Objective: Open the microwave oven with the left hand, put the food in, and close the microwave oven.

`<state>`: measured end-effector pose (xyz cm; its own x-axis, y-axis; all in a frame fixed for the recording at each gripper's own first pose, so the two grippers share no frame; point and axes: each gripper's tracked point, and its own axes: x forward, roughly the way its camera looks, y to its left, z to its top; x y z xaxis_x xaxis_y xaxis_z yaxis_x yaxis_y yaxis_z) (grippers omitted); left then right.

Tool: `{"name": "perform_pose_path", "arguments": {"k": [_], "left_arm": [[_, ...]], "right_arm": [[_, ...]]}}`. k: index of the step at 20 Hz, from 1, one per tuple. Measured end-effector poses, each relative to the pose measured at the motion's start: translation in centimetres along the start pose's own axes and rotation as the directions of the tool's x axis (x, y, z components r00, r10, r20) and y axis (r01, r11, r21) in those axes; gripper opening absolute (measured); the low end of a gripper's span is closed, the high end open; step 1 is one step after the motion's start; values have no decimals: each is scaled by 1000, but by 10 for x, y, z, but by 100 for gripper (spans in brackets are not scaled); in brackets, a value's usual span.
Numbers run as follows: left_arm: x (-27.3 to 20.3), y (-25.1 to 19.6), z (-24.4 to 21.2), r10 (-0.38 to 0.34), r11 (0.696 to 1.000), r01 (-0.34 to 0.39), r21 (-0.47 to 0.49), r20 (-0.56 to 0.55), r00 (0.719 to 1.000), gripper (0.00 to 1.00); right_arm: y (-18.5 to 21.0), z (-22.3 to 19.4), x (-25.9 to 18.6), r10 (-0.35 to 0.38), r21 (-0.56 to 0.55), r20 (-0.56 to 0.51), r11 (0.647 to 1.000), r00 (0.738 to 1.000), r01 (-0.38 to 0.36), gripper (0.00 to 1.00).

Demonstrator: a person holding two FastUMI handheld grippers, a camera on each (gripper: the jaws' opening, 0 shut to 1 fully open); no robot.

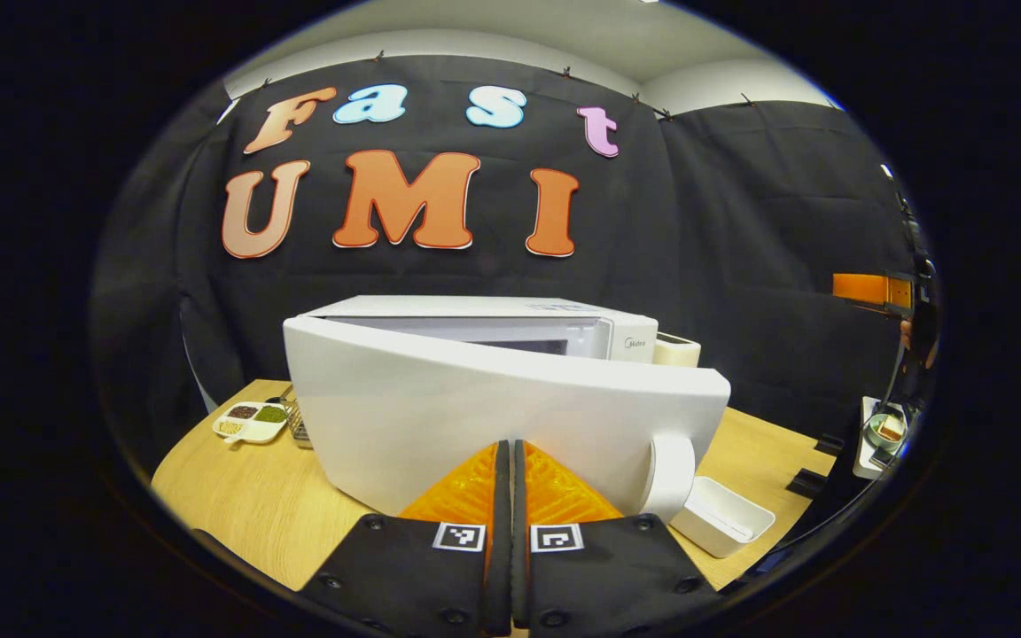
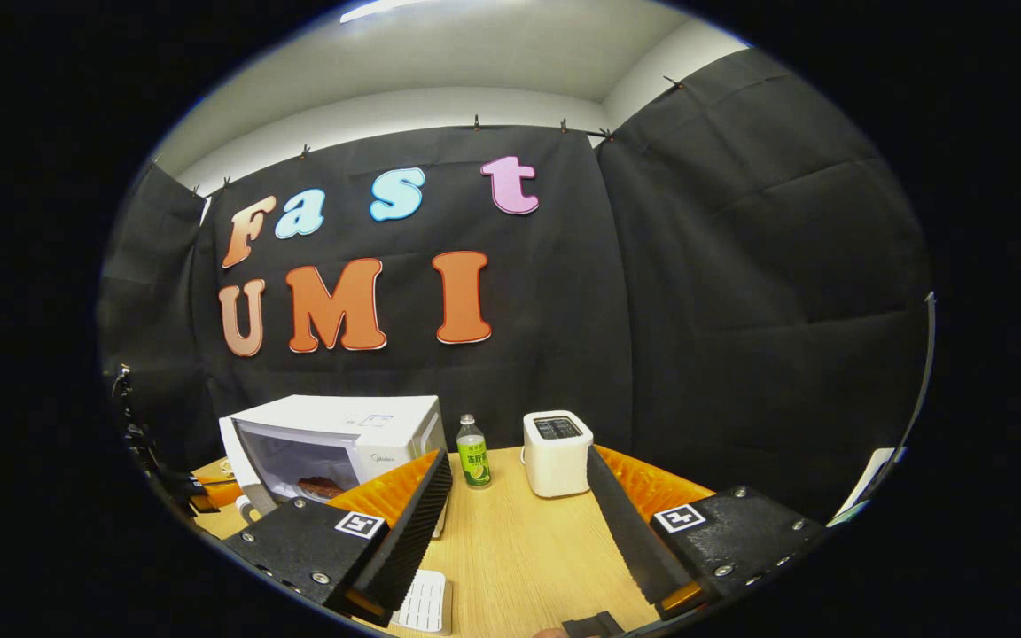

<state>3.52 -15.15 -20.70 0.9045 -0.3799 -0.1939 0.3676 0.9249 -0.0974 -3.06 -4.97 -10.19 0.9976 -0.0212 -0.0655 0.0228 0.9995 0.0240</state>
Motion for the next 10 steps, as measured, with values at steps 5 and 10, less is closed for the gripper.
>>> {"name": "perform_pose_path", "arguments": {"k": [5,10], "left_arm": [[39,-14,11,5,1000,-5,29,4,1000,5],[74,-13,16,36,999,-36,15,-4,999,5]], "right_arm": [[-19,2,0,-35,8,3,999,999,35,95],[-32,-2,1,-57,16,-12,998,998,57,95]]}}
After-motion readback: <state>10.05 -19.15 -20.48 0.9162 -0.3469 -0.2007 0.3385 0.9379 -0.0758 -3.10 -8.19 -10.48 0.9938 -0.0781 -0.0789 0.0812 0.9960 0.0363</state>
